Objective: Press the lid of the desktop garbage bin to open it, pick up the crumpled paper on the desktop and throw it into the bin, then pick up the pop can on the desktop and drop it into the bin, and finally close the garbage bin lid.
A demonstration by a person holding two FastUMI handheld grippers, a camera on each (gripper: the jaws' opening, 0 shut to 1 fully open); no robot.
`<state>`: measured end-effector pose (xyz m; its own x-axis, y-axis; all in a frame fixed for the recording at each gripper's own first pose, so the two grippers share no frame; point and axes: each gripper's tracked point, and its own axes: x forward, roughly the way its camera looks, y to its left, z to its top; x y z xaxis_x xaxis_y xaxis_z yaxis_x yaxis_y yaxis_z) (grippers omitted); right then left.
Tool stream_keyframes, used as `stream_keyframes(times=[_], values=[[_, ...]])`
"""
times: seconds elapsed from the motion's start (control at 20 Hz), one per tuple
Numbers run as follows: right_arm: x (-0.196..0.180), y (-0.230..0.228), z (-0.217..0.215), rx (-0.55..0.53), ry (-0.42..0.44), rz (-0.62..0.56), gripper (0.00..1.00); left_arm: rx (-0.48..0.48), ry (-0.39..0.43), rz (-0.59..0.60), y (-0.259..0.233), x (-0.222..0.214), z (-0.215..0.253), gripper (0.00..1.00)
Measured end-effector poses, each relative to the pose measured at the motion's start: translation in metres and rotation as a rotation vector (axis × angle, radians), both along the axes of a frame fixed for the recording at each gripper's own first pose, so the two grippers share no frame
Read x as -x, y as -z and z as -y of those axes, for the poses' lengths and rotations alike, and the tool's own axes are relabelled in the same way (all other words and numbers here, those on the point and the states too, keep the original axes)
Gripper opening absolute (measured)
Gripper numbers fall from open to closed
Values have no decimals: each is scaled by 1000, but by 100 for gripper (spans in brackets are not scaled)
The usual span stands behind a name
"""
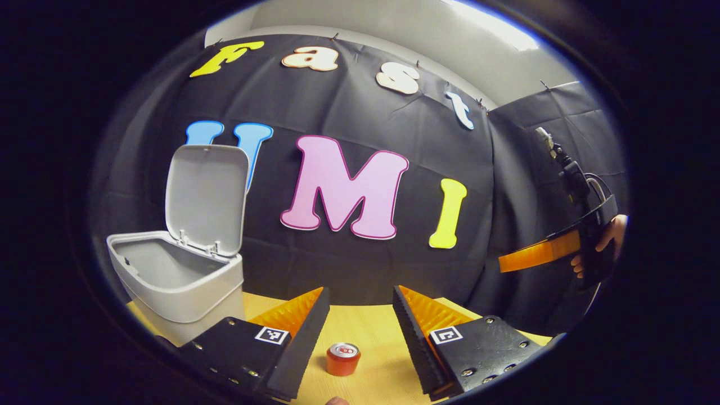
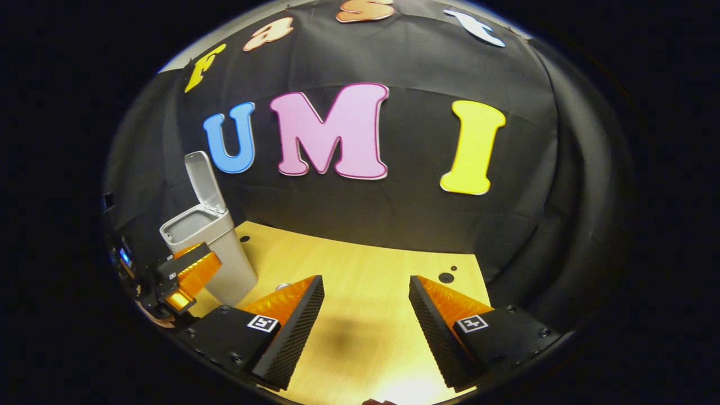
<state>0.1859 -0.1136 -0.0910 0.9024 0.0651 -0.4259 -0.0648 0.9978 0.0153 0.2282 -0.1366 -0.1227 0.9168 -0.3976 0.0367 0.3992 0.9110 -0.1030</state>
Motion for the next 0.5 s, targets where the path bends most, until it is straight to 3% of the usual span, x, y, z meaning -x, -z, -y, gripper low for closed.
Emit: stream_keyframes(times=[0.5], values=[[-5,44,43,-40,81,-84,98,-125,-58,-144,110,-64,24,77]])
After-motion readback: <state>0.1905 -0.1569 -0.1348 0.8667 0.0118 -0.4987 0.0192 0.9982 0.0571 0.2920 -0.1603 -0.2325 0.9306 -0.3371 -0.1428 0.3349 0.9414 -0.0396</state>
